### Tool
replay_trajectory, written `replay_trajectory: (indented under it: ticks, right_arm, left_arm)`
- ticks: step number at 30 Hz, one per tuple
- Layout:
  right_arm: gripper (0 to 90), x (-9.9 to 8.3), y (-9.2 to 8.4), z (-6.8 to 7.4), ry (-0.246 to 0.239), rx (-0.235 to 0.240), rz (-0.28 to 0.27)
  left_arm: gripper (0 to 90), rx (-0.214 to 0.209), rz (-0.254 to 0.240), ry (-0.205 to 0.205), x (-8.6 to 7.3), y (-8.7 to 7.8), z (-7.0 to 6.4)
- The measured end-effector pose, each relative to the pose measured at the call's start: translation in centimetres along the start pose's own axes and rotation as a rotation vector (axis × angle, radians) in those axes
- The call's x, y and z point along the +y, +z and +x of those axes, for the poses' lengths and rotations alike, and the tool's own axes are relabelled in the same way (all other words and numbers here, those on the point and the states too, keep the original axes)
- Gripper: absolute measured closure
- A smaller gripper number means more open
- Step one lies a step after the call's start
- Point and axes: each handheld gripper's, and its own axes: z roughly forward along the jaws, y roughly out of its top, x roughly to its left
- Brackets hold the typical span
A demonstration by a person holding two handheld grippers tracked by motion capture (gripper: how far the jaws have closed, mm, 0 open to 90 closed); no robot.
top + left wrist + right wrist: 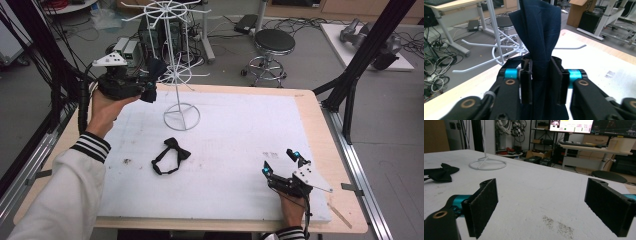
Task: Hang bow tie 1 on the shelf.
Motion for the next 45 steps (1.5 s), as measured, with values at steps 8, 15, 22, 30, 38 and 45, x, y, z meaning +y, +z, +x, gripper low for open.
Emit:
replay_trajectory:
  ticks: [8, 15, 22, 30, 38, 45]
  right_arm:
    - [10.9, 0.0, 0.0, 0.0, 0.001, -0.001, 0.0]
    - [10.9, 0.0, 0.0, -0.1, 0.006, -0.008, -0.005]
    - [11.0, 0.0, -0.1, 0.0, 0.018, -0.014, -0.006]
    - [10.9, 0.0, -0.1, -0.1, 0.014, -0.018, -0.01]
    - [10.9, 0.0, -0.1, 0.0, 0.019, -0.018, -0.006]
    - [11.0, 0.0, -0.1, -0.1, 0.01, -0.019, -0.014]
  left_arm:
    - [28.1, 0.009, -0.05, 0.029, 0.3, -0.5, -0.4]
    - [21.9, -0.007, -0.094, 0.067, 0.2, -1.8, -0.8]
    - [20.1, -0.027, -0.165, 0.095, -1.3, -3.9, -1.1]
    - [20.3, -0.018, -0.216, 0.081, -4.7, -6.4, -1.2]
    - [20.0, -0.004, -0.218, 0.064, -9.2, -7.7, -1.3]
    - [19.9, 0.043, -0.199, 0.066, -13.3, -7.8, -2.3]
